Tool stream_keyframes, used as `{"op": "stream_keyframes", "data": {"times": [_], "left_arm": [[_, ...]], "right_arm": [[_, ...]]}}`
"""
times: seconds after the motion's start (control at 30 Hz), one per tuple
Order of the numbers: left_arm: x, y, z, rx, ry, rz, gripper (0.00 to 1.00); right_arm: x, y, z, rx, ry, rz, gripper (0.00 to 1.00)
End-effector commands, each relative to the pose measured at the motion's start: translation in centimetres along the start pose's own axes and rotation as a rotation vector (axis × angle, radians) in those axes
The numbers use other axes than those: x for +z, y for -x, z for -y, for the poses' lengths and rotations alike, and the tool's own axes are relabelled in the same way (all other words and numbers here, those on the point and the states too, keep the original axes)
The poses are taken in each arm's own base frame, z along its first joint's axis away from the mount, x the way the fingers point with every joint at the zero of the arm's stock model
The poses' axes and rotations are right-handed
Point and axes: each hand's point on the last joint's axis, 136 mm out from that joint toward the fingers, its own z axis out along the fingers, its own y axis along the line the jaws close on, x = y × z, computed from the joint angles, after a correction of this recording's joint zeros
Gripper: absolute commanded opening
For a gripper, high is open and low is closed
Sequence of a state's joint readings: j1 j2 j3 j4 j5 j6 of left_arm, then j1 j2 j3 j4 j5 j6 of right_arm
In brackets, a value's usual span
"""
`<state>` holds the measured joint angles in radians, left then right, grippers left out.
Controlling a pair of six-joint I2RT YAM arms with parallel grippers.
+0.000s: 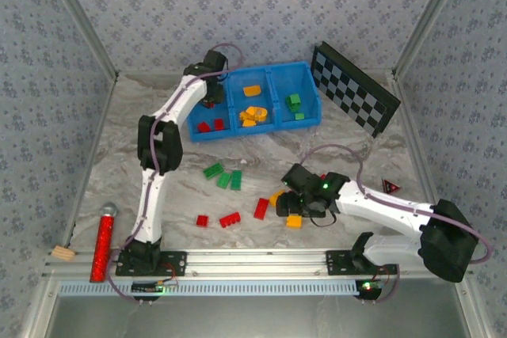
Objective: Sort the legos into containers by color
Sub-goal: Place the lego in the container, then pick up the lego from the bottom-center of the table.
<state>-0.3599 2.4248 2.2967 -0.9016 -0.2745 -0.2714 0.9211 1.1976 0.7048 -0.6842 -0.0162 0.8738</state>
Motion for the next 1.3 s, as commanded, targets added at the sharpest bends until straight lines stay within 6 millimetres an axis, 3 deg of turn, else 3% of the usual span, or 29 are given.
{"op": "stream_keyframes", "data": {"times": [0.0, 0.23, 0.4, 0.53, 0.7, 0.83, 1.03, 1.17, 1.27], "left_arm": [[0.4, -0.5, -0.2, 0.027, 0.010, -0.042, 0.21], [1.6, -1.1, 0.1, 0.018, 0.000, -0.065, 0.31], [1.7, -1.1, 0.1, 0.018, -0.002, -0.063, 0.39], [1.0, -0.6, 0.0, 0.016, -0.001, -0.050, 0.46], [-0.6, 0.3, -0.6, 0.022, 0.015, -0.017, 0.53], [-3.4, 1.8, -1.0, 0.010, -0.004, 0.037, 0.53], [-11.6, 4.5, -1.4, -0.014, -0.100, 0.163, 0.54], [-17.8, 3.0, -2.4, -0.032, -0.168, 0.223, 0.57], [-21.0, -0.3, -4.1, -0.052, -0.184, 0.229, 0.59]], "right_arm": [[0.6, -1.8, 0.9, 0.049, -0.045, -0.049, 0.85], [1.1, -2.9, 1.4, 0.056, -0.085, -0.064, 0.83], [1.8, -3.1, 1.6, 0.055, -0.103, -0.067, 0.76], [2.4, -3.2, 1.7, 0.048, -0.120, -0.067, 0.66], [2.5, -3.1, 2.0, 0.030, -0.139, -0.059, 0.62], [2.6, -3.0, 2.0, 0.033, -0.129, -0.048, 0.53], [2.2, -2.2, 1.3, 0.031, -0.085, -0.057, 0.40], [0.0, 0.6, 0.4, -0.027, -0.049, -0.039, 0.37], [-2.7, 4.8, -0.7, -0.098, -0.020, 0.013, 0.36]]}}
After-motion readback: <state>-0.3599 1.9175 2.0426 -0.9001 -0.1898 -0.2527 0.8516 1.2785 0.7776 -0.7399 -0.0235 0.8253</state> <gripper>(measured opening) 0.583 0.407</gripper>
